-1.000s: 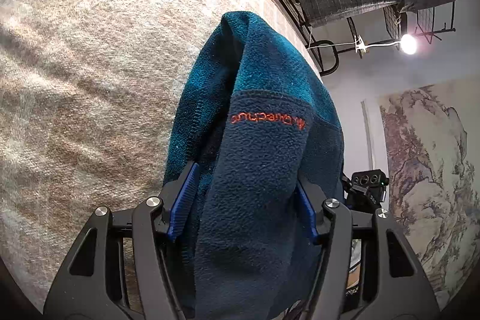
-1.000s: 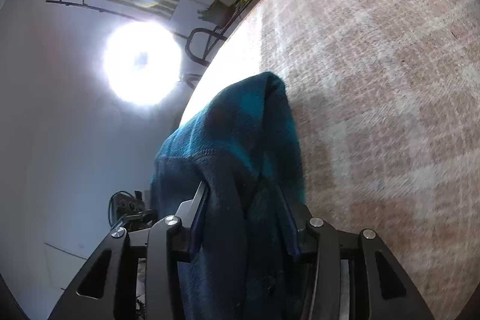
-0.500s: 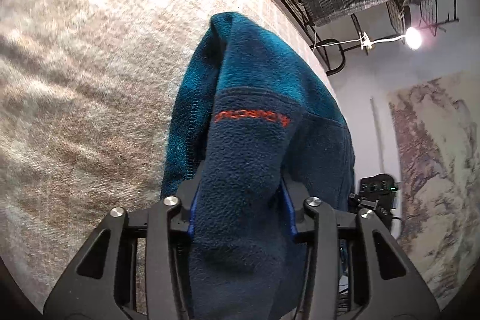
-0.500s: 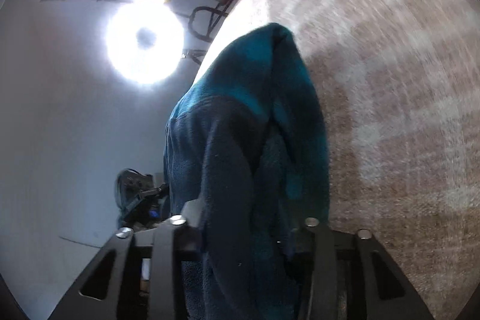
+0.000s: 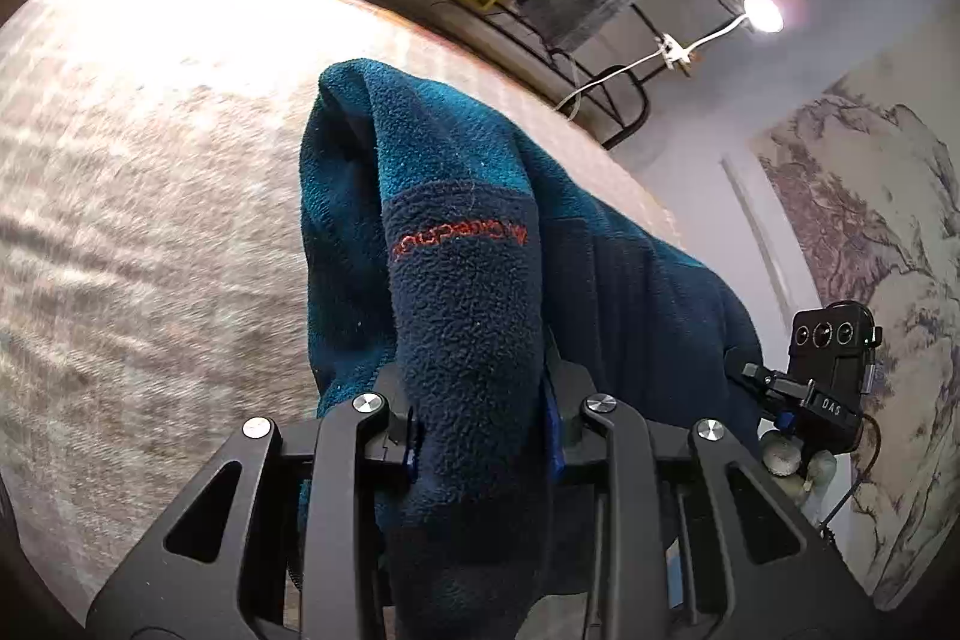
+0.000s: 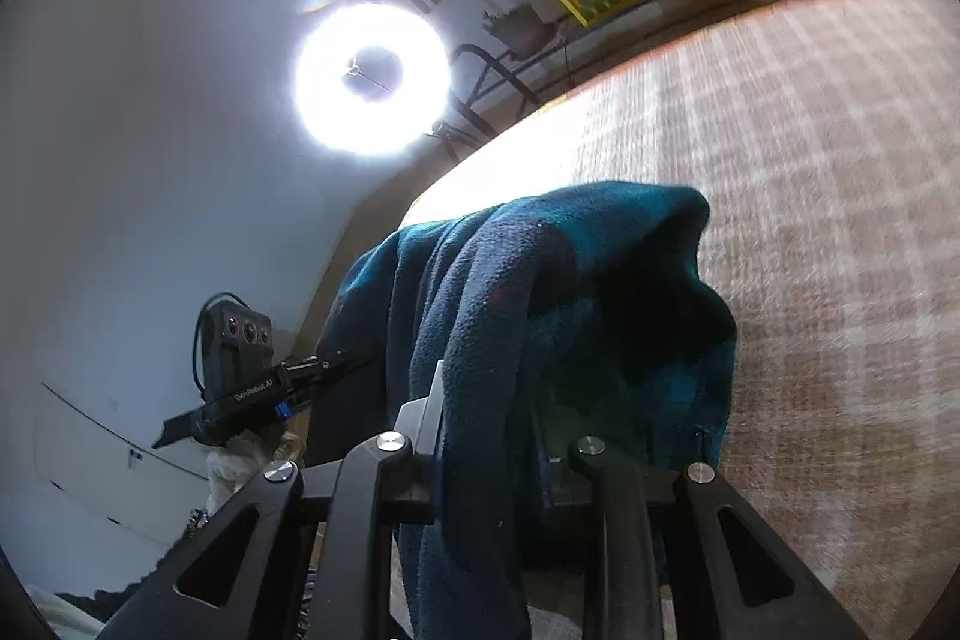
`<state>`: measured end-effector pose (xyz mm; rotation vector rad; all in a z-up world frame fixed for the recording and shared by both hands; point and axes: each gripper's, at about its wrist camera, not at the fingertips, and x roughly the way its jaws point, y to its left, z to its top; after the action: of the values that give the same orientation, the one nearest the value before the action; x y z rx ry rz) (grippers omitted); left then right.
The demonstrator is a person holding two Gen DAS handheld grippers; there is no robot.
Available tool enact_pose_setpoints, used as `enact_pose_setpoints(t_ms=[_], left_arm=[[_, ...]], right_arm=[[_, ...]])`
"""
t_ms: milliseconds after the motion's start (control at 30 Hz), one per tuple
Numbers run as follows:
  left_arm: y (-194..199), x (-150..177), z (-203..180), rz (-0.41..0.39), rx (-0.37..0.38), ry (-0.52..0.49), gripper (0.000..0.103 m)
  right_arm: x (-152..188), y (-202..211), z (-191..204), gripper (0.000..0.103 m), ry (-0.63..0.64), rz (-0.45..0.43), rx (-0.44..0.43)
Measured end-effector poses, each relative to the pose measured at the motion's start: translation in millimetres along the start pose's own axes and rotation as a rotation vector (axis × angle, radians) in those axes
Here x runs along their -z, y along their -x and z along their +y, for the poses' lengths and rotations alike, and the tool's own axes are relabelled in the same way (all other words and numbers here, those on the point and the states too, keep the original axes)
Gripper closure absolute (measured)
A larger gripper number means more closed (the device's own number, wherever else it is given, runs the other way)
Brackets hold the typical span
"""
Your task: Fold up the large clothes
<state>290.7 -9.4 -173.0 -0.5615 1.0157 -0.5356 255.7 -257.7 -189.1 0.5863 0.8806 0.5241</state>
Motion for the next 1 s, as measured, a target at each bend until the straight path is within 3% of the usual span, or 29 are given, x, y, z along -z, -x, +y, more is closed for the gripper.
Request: enact_pose_setpoints(t_ms=[267,433,833,1000], left_arm=[[-23.1,-19.1,-49.7,0.026,0.086,-0.071,0.075],[-63.0,-39.9,-104.8,0.040,0.123,-0.136,0.075],[-208.4,-56.9,-254.9,0.047,0.248,-0.205,0.075],[-288.2,-80.3,-295.6,0.063,0.276,-0.234,0.075]], right_arm=[[-9.8,66.0,-18.9,0.083,0.013,-0.086,0.051],[-34.9,112.3,-39.4,0.083,0.021,-0.154,0.095],[-139.4,217.8,-132.2,0.083,0.054,-0.294,0.249],[-177.9,250.7,-177.0,0.083,0.068,-0.332,0.318]])
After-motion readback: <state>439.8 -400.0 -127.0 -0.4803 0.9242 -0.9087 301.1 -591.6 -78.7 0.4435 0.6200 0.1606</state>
